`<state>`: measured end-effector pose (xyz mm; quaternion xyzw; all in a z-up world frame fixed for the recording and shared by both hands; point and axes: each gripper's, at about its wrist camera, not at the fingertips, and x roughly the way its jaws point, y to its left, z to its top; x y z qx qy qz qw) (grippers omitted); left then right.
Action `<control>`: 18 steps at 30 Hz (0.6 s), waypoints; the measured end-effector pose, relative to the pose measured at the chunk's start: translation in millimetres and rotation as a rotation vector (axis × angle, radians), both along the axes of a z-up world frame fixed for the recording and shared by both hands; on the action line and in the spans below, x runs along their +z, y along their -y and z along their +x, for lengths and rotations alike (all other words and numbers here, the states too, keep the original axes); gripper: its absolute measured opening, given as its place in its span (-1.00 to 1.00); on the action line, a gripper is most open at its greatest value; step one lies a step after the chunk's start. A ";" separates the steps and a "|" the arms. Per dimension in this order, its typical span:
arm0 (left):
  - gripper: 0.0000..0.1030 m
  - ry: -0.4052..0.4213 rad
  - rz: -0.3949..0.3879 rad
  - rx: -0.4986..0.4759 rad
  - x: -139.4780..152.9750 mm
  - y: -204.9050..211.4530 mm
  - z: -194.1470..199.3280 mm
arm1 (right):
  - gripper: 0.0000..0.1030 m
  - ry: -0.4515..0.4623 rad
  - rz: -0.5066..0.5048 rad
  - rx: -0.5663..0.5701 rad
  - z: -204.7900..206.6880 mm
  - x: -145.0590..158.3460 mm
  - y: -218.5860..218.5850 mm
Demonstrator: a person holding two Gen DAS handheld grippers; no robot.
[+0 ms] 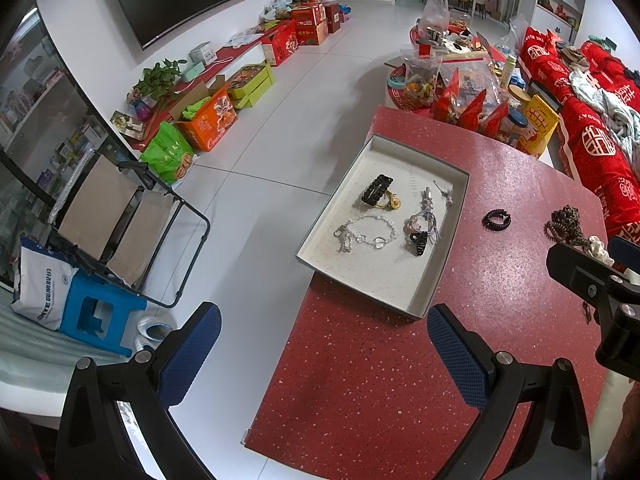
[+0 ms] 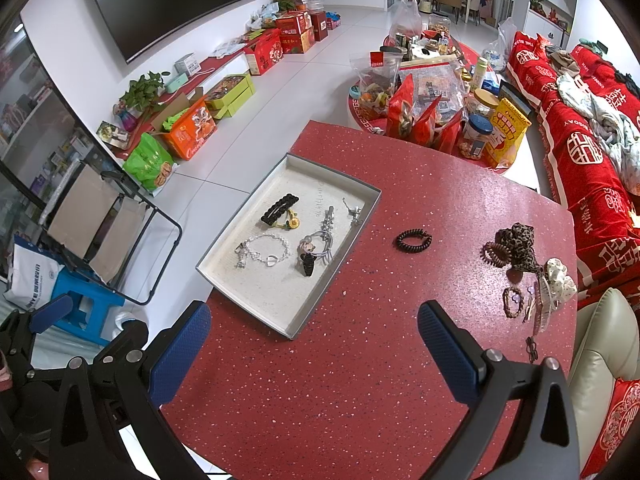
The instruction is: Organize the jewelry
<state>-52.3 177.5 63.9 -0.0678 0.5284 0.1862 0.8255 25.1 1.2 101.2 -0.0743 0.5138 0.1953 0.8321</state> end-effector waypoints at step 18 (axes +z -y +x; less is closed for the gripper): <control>1.00 0.011 0.011 -0.006 1.3 -7.0 -2.4 | 0.99 -0.003 0.001 -0.001 1.9 -1.3 -1.0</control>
